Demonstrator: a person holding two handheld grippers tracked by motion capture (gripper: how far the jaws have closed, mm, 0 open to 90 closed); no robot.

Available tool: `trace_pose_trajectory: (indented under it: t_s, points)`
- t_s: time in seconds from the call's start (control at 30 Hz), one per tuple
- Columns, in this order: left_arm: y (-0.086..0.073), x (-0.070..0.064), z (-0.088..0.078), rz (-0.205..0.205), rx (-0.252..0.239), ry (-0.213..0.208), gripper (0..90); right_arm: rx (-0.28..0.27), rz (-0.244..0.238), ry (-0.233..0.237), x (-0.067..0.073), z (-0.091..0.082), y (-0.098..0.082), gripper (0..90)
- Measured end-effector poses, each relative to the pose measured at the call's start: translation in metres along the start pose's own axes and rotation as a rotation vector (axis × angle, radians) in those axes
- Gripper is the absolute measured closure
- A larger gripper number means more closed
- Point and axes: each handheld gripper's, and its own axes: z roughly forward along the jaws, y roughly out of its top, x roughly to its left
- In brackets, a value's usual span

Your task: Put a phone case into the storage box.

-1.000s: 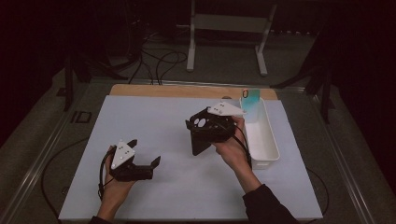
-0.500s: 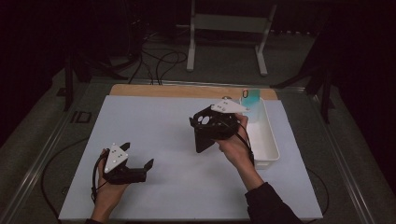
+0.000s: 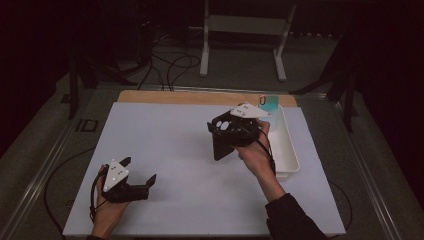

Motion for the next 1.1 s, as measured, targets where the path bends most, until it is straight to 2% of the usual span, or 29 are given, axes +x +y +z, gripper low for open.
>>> trace_pose_trajectory:
  t_s: [0.23, 0.53, 0.87, 1.1]
  points:
    - [-0.009, 0.003, -0.002, -0.014, -0.002, 0.004, 0.1, -0.003, 0.001, -0.017, -0.006, -0.002, 0.001, 13.7]
    - [-0.012, 0.006, -0.001, -0.043, -0.001, 0.009, 0.1, -0.009, 0.009, -0.041, -0.014, -0.005, 0.004, 13.6]
    - [-0.013, 0.008, -0.001, -0.048, 0.008, 0.020, 0.1, -0.017, 0.014, -0.071, -0.027, -0.007, 0.012, 13.7]
    - [-0.014, 0.008, 0.000, -0.050, 0.012, 0.024, 0.1, -0.018, 0.034, -0.088, -0.036, -0.005, 0.014, 13.7]
